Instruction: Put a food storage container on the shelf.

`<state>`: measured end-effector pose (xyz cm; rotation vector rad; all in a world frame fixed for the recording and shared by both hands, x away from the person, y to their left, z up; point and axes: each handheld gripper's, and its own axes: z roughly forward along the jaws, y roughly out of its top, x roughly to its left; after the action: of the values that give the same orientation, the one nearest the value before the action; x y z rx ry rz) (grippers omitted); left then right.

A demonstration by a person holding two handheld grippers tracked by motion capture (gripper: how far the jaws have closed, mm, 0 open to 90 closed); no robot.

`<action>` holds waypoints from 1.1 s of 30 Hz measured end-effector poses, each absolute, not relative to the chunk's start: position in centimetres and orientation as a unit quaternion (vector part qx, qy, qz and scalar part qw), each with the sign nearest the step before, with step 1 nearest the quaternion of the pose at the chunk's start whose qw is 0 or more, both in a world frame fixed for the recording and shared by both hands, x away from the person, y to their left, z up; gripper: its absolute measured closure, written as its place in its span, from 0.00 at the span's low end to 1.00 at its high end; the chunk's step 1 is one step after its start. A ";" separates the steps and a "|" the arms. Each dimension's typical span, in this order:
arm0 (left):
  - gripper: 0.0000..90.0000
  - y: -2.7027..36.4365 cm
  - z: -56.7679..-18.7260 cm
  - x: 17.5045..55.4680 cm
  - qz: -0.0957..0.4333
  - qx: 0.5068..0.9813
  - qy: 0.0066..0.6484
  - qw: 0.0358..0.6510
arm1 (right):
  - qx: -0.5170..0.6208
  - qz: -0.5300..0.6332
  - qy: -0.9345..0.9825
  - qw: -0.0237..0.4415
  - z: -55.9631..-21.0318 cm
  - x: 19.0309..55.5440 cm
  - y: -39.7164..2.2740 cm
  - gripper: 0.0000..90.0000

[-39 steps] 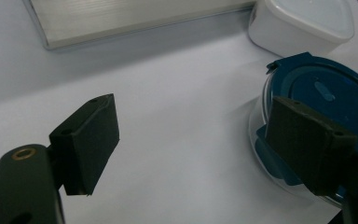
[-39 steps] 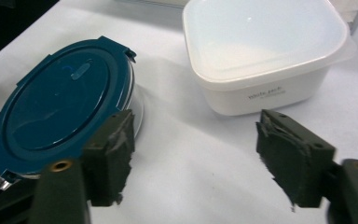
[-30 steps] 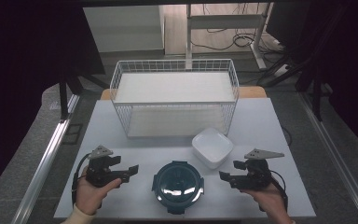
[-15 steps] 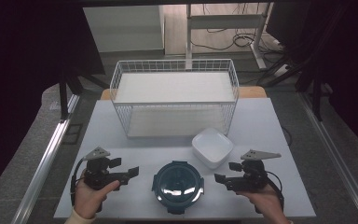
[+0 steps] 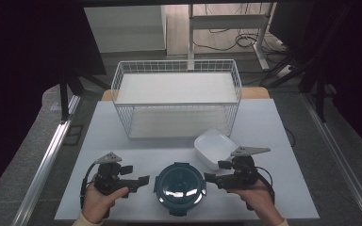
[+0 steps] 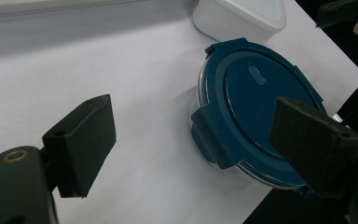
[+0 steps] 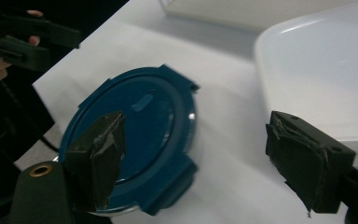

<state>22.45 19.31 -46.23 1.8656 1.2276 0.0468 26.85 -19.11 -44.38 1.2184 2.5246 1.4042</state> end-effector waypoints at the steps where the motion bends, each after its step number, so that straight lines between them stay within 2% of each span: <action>1: 0.16 19.2 -46.3 22.5 0.015 0.751 0.495 0.438 | 0.388 0.446 0.807 -0.002 -44.6 26.8 -18.8 0.21; 11: 0.17 18.2 -47.9 22.9 -0.028 0.749 0.495 0.439 | 0.416 0.426 0.802 -0.049 -47.0 26.5 -17.6 0.16; 21: 0.18 17.2 -49.7 23.8 -0.101 0.737 0.499 0.445 | 0.455 0.417 0.781 -0.093 -49.0 26.0 -16.4 0.13; 33: 0.20 16.3 -51.6 24.5 -0.159 0.720 0.508 0.446 | 0.492 0.424 0.750 -0.130 -50.4 25.3 -15.9 0.13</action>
<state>24.50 16.26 -51.61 1.7824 1.2578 -0.3944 25.35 -15.93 -50.37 1.6871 2.5717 1.4532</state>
